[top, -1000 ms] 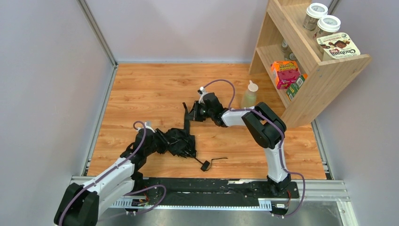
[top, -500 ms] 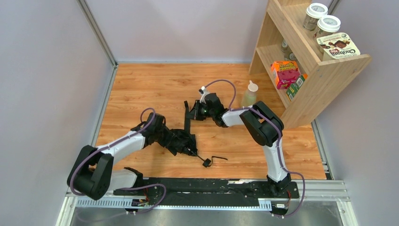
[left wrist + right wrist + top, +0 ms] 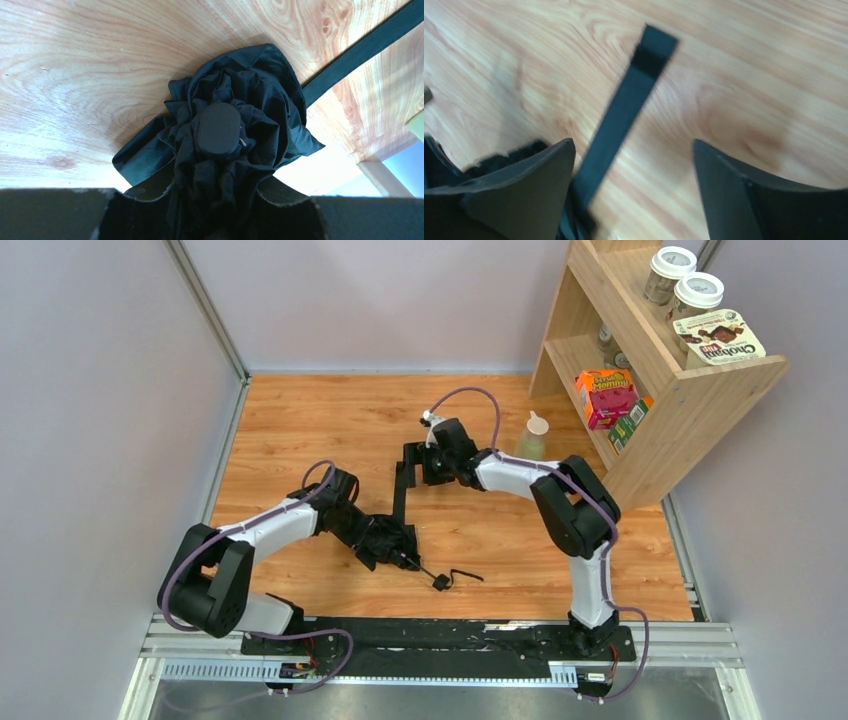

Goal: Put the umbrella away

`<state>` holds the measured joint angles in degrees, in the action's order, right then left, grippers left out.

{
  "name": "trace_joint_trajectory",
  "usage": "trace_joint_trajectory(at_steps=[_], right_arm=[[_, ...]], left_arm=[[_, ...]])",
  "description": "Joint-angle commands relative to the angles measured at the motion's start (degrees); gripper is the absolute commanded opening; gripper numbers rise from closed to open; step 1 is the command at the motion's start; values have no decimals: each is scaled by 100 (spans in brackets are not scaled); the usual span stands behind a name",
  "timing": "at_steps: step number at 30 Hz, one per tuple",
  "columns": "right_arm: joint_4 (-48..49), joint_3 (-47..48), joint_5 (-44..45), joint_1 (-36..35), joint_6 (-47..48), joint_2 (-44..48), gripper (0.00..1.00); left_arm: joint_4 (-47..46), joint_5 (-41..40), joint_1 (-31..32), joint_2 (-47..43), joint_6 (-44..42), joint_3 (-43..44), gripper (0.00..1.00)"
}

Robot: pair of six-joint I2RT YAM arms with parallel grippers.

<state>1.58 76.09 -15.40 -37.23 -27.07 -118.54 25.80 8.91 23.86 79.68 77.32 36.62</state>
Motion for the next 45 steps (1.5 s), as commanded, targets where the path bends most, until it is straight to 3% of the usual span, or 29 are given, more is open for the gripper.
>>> trace_joint_trajectory(at_steps=[1, 5, 8, 12, 26, 28, 32, 33, 34, 36, 37, 38, 39, 40, 45], right_arm=[[-1117, -768, 748, -117, 1456, 1583, 98], [-530, -1789, 319, -968, 2477, 2729, 100], [41, -2186, 581, -1768, 2881, 3012, 100], [254, -1941, 1117, -2244, 2935, 2565, 100], [361, -1405, 2191, -2763, 3111, 1211, 81], [281, -1247, 2085, -2763, 3050, 1053, 69], [-62, -1096, 1884, -2746, 2831, 850, 11], [-70, -1175, 1639, -2685, 2743, 859, 0], [-131, -1202, 1114, -2571, 2533, 833, 0], [-141, -1342, 156, -2299, 2286, 710, 0], [-141, -1395, -232, -2141, 2137, 588, 0], [-141, -1457, -618, -2078, 2049, 482, 0], [-141, -1492, -962, -1938, 1935, 351, 0], [-132, -1536, -1191, -1859, 1812, 236, 0], [167, -1694, -2396, -1410, 1345, -274, 0]], left_arm=[[1243, -557, 23, 460, 2, -322, 0], [1278, -486, 23, 592, 37, -243, 0], [1383, -539, 23, 575, 64, -182, 0], [1419, -574, 23, 522, 230, -208, 0], [1252, -381, 23, 443, 503, -384, 0], [1226, -363, 23, 443, 512, -393, 0], [1182, -372, 23, 347, 469, -384, 0], [1129, -433, 23, 294, 364, -375, 0], [1077, -486, 23, 155, 302, -358, 0], [822, -670, 23, -153, 65, -349, 15], [743, -871, 23, -381, -162, -349, 36], [516, -873, 23, -548, -269, -366, 47], [400, -1134, 23, -881, -514, -436, 66], [130, -1232, 23, -1058, -647, -480, 73], [-277, -1822, 14, -2769, -1631, -735, 74]])
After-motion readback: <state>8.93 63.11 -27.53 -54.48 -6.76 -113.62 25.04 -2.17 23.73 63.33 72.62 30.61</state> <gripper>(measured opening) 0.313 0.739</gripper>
